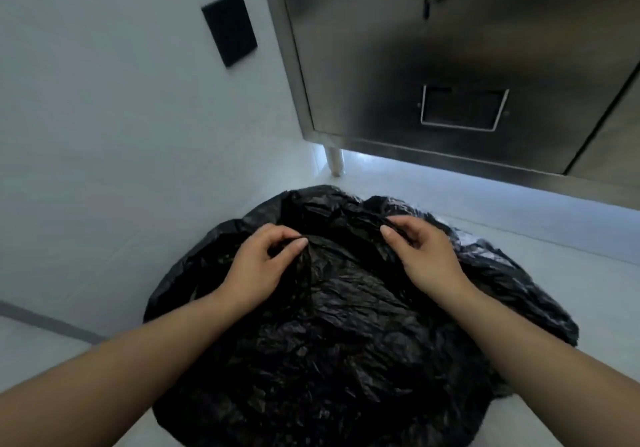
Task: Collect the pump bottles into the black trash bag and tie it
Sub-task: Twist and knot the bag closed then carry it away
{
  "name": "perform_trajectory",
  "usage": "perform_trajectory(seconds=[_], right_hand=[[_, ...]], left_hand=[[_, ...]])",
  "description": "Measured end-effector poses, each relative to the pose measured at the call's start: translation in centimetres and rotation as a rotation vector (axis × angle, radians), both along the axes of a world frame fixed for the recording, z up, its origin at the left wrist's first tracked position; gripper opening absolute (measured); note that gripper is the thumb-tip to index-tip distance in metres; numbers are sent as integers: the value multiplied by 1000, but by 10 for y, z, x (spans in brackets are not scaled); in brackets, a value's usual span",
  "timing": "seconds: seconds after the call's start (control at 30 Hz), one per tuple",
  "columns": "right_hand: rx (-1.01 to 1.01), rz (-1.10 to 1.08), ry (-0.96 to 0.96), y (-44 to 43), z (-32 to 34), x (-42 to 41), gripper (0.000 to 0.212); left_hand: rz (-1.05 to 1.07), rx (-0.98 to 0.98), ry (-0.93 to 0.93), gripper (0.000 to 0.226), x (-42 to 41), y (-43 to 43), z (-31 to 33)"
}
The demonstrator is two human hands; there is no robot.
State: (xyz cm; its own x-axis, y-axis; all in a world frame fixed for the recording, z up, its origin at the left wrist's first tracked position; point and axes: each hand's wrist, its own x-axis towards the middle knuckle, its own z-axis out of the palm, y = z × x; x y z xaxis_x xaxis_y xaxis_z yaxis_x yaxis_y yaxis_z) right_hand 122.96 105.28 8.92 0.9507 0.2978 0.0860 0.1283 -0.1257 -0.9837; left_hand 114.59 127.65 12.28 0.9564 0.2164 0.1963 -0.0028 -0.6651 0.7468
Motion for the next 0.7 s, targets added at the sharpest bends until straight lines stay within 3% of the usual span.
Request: perform_trajectory(seconds=[0.27,0.4,0.6,0.7], right_hand=[[323,-180,-15,1,72,-3,7],[268,-131,36,7,78,-17,8],[108,-15,89,26,66,-42,20],[51,-23,90,30,62,-45,22]], left_hand=[[-100,-46,-232,13,40,-59,80],[-39,-100,-280,2,25,-67,64],[85,-168,-270,9,6,-55,38],[29,-155,-188,17,-1,-47,29]])
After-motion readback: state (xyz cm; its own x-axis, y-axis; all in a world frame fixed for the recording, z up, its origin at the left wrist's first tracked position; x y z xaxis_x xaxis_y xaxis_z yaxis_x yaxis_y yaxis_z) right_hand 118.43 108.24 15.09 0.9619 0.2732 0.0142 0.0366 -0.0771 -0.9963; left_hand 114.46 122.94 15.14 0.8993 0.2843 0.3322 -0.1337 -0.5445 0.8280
